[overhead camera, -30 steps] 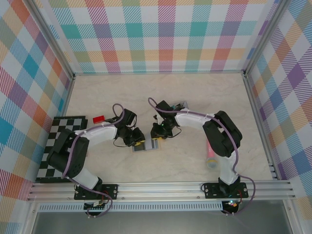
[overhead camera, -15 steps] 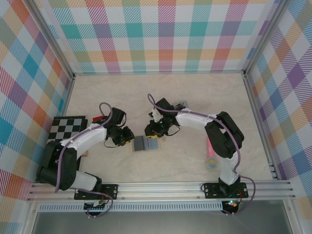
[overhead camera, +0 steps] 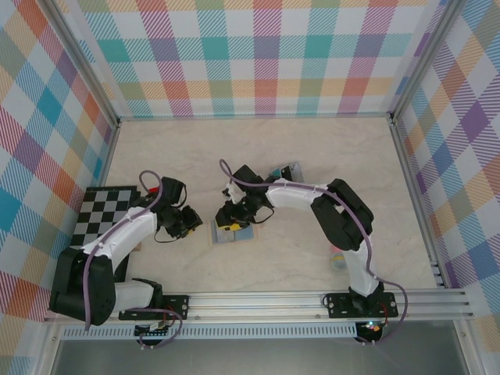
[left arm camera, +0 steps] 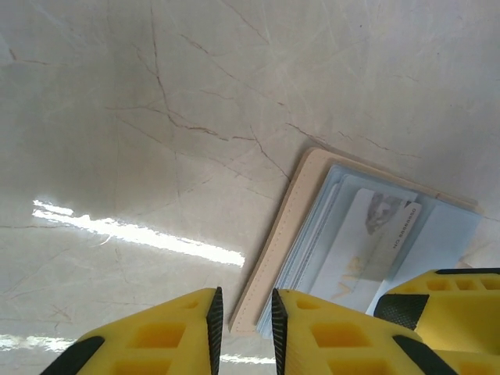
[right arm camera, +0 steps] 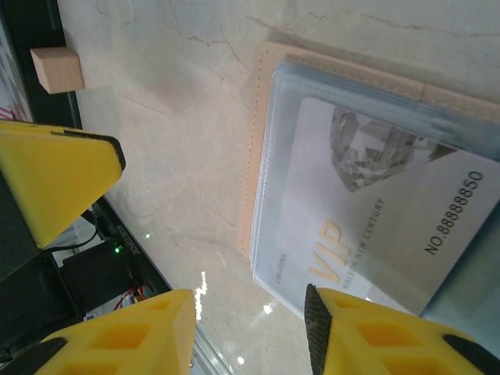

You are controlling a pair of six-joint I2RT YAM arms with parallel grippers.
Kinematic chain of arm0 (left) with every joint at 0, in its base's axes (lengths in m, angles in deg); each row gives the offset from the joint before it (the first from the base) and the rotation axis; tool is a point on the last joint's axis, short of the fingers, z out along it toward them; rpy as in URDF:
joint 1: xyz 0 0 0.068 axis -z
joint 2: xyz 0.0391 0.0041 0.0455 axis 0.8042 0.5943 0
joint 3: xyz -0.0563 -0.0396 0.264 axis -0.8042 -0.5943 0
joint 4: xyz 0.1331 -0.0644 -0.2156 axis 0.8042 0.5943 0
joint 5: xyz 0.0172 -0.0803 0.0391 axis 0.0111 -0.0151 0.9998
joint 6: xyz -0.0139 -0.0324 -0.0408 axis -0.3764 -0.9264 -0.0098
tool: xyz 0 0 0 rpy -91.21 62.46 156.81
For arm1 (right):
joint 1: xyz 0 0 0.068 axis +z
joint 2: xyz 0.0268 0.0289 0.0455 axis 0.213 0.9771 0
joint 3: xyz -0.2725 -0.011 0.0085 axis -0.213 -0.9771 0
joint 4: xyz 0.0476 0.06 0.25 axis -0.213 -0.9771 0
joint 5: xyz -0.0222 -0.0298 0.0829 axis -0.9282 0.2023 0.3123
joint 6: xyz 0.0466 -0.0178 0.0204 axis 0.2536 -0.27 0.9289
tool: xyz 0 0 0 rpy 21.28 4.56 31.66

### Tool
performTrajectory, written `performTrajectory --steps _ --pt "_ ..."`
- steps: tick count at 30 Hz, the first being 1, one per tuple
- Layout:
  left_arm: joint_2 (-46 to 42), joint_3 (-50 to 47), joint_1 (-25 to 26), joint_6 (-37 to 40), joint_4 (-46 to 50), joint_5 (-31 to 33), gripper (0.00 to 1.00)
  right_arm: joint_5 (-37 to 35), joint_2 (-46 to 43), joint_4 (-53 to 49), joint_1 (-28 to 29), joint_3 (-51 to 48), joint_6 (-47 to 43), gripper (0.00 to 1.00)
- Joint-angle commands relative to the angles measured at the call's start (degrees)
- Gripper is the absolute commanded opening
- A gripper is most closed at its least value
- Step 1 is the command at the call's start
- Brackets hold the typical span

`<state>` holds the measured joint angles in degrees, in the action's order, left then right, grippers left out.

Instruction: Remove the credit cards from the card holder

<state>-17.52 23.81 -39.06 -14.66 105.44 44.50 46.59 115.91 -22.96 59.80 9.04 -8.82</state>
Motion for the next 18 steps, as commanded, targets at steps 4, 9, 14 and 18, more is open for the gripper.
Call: performTrajectory --steps 4,9,14,18 --pt "-1.74 -2.79 -0.77 -0.36 -5.7 -9.1 0.23 -7.05 -4.73 0.33 -0.98 -1.15 0.64 0.4" --pt "-0.95 -4.14 -0.34 -1.52 -11.99 -15.86 0.18 -10.53 -4.97 -1.7 -2.12 -3.29 1.39 0.32" --pt "2.46 -3.62 1.1 -1.59 -13.86 -17.3 0.12 -9.53 -3.14 -1.76 -2.24 -3.68 2.14 0.27" --pt "5.73 -2.91 2.58 -1.62 -14.27 -16.68 0.1 -9.46 -1.94 -2.33 -2.2 -2.82 2.03 0.26"
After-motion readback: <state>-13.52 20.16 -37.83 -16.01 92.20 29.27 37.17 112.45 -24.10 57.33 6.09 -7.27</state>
